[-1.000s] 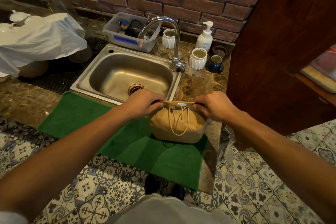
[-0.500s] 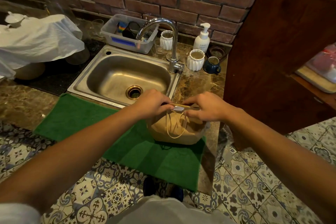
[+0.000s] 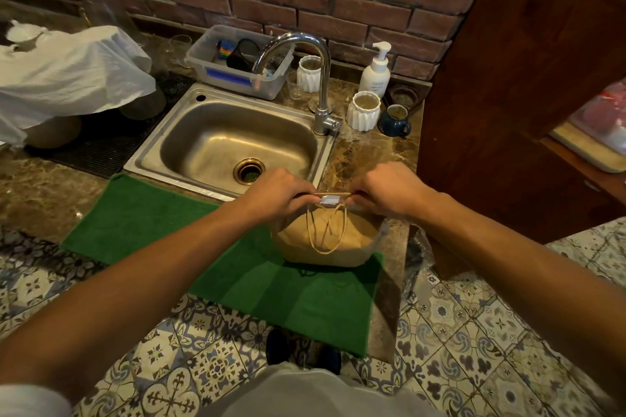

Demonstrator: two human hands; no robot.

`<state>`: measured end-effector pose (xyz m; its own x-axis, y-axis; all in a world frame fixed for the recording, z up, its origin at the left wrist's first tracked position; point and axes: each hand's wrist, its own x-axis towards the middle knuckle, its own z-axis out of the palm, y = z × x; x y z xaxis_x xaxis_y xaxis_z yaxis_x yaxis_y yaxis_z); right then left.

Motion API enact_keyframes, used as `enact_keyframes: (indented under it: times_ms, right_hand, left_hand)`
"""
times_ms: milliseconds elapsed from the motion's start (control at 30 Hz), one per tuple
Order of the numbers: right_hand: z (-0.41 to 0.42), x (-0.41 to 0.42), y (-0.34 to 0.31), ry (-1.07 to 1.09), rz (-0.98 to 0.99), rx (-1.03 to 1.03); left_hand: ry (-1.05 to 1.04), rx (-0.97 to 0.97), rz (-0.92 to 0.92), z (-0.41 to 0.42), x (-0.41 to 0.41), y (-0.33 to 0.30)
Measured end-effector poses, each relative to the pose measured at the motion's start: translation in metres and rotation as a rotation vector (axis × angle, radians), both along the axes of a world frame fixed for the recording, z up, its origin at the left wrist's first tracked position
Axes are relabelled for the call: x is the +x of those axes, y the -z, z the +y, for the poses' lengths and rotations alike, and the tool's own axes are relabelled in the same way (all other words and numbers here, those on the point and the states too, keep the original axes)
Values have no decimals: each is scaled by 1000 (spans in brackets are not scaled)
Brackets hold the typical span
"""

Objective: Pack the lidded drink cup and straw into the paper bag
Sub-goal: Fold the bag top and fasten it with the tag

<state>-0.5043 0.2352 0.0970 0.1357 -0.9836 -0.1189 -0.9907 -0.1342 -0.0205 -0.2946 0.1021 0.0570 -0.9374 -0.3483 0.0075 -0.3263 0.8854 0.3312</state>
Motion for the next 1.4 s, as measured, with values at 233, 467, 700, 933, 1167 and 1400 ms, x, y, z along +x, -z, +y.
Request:
enact_keyframes:
  times_ms: [233,467,700,933,1167,1400]
  right_hand:
    - [23,-30,-2,50,42,27]
    - [40,-50,7,54,45,46]
    - [42,-64,12,32,-5,43]
    - [44,-65,20,8,3,-51]
    - [51,-67,17,92,-7,-4]
    - [46,-39,-33,208,-407,81]
  left_hand:
    - [30,5,23,-1,-7,1]
    - [-13,141,18,-2,-6,3]
    - [-102,229,-38,-24,24,-4]
    - [-128,51,30,-19,29,8]
    - [-144,171,52,-22,24,0]
    - [51,159,-12,0,-19,-59]
